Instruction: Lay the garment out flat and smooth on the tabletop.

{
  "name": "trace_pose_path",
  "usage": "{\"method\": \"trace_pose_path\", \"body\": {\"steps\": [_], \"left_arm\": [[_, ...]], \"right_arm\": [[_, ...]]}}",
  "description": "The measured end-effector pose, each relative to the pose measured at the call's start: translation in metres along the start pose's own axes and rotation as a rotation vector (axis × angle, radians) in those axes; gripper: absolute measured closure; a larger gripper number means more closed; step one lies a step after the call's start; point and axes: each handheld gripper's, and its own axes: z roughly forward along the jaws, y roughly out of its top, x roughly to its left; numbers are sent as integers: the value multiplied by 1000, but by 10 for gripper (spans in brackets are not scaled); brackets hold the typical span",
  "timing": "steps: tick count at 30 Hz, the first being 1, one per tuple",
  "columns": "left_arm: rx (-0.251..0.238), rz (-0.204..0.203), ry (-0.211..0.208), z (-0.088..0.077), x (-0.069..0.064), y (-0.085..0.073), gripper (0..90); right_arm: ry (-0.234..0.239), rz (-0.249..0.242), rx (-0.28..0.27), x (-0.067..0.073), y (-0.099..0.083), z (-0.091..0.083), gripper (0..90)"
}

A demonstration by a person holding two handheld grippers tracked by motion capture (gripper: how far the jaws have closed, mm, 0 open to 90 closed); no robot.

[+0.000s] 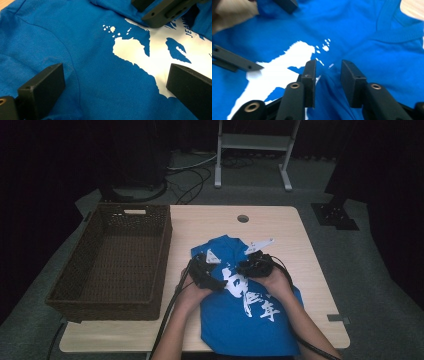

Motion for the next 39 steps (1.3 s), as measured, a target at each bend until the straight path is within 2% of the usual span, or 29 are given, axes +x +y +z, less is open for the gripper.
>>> {"method": "trace_pose_path", "body": {"steps": [3,6,8,18,29,39], "left_arm": [[0,0,0,0,0,0,11],[0,-1,1,0,0,0,12],[0,-1,1,0,0,0,12],[0,-2,1,0,0,0,12],[0,-1,2,0,0,0,12],[1,0,2,0,0,0,12]], "right_arm": [[-13,-3,6,0,-3,2,712],[-36,-12,-3,0,-5,1,814],[-45,-13,-6,0,-6,1,838],[-79,7,-46,-8,-3,-12,844],[-125,44,-101,-30,-1,-32,844],[-172,75,-130,-52,0,-51,843]]}}
